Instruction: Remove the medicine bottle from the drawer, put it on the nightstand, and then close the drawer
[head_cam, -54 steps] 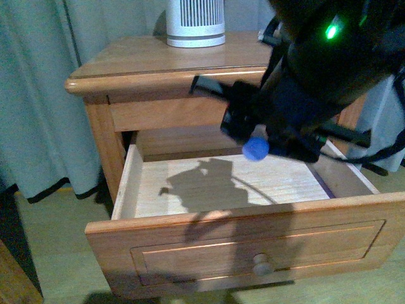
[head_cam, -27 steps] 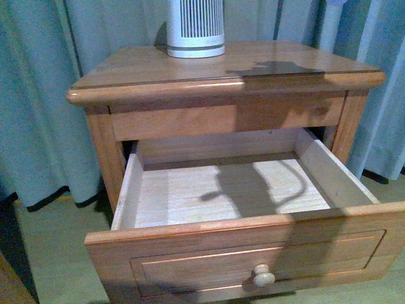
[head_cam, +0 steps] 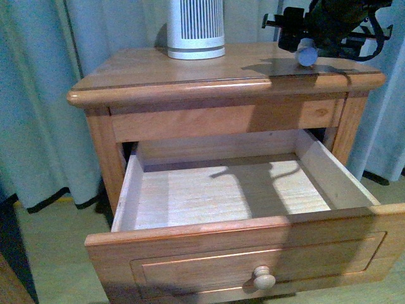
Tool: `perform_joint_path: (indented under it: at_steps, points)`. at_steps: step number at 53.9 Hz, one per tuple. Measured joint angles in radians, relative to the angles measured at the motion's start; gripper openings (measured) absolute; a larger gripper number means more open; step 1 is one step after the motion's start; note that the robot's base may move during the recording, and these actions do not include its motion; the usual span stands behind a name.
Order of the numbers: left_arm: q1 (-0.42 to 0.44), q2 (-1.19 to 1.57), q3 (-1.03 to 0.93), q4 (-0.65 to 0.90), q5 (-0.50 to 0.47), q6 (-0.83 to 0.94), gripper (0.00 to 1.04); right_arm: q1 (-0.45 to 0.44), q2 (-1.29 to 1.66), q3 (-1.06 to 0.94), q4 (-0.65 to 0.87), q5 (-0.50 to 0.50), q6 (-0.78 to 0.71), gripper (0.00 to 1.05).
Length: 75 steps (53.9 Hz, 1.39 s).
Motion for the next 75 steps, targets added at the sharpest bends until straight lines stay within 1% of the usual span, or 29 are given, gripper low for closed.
perform_joint_path:
  at_steps: [6,8,11,17,24,27,29,31,36,37,40,43,47,52,56,58,59,63,64,68,69,75]
  points:
    - [0.0,0.0,0.0,0.0,0.0,0.0,0.98,0.003,-0.003,-0.008,0.043,0.002,-0.006,0.69]
    - [0.0,0.0,0.0,0.0,0.0,0.0,0.98,0.004,-0.011,-0.023,0.077,0.002,-0.011,0.76]
    - [0.0,0.0,0.0,0.0,0.0,0.0,0.98,0.008,-0.027,-0.046,0.116,0.002,-0.016,0.83]
    - [0.0,0.0,0.0,0.0,0.0,0.0,0.98,0.02,-0.11,-0.154,0.214,-0.007,-0.037,0.99]
    - [0.0,0.0,0.0,0.0,0.0,0.0,0.98,0.029,-0.288,-0.328,0.28,-0.01,-0.053,0.98]
    - [0.0,0.0,0.0,0.0,0.0,0.0,0.98,0.029,-0.381,-0.412,0.279,-0.013,-0.045,0.98]
    - [0.0,0.0,0.0,0.0,0.0,0.0,0.98,0.029,-0.497,-0.528,0.298,0.002,-0.032,0.98]
    - [0.0,0.0,0.0,0.0,0.0,0.0,0.98,0.026,-0.596,-0.635,0.329,-0.004,-0.015,0.98]
    - [0.0,0.0,0.0,0.0,0.0,0.0,0.98,0.026,-0.793,-0.862,0.332,-0.014,0.032,0.98]
    - [0.0,0.0,0.0,0.0,0.0,0.0,0.98,0.029,-0.851,-0.932,0.323,-0.018,0.048,0.98]
    - [0.0,0.0,0.0,0.0,0.0,0.0,0.98,0.041,-0.94,-1.05,0.323,-0.006,0.072,0.98]
    - [0.0,0.0,0.0,0.0,0.0,0.0,0.98,0.071,-1.024,-1.165,0.32,0.016,0.101,0.98]
    - [0.0,0.0,0.0,0.0,0.0,0.0,0.98,0.139,-1.142,-1.341,0.315,0.055,0.141,0.98]
    - [0.0,0.0,0.0,0.0,0.0,0.0,0.98,0.215,-1.21,-1.481,0.307,0.077,0.19,0.98]
    - [0.0,0.0,0.0,0.0,0.0,0.0,0.98,0.283,-1.221,-1.576,0.334,0.134,0.225,0.98]
    - [0.0,0.0,0.0,0.0,0.0,0.0,0.98,0.323,-1.213,-1.621,0.369,0.165,0.233,0.98]
    - [0.0,0.0,0.0,0.0,0.0,0.0,0.98,0.351,-1.2,-1.651,0.413,0.2,0.232,0.98]
    - [0.0,0.0,0.0,0.0,0.0,0.0,0.98,0.403,-1.112,-1.706,0.566,0.247,0.226,0.98]
    - [0.0,0.0,0.0,0.0,0.0,0.0,0.98,0.406,-1.096,-1.711,0.587,0.253,0.222,0.98]
    - [0.0,0.0,0.0,0.0,0.0,0.0,0.98,0.41,-0.947,-1.728,0.768,0.256,0.179,0.98]
    - [0.0,0.0,0.0,0.0,0.0,0.0,0.98,0.409,-0.927,-1.728,0.793,0.256,0.172,0.98]
    - [0.0,0.0,0.0,0.0,0.0,0.0,0.98,0.367,-0.706,-1.706,1.036,0.233,0.116,0.98]
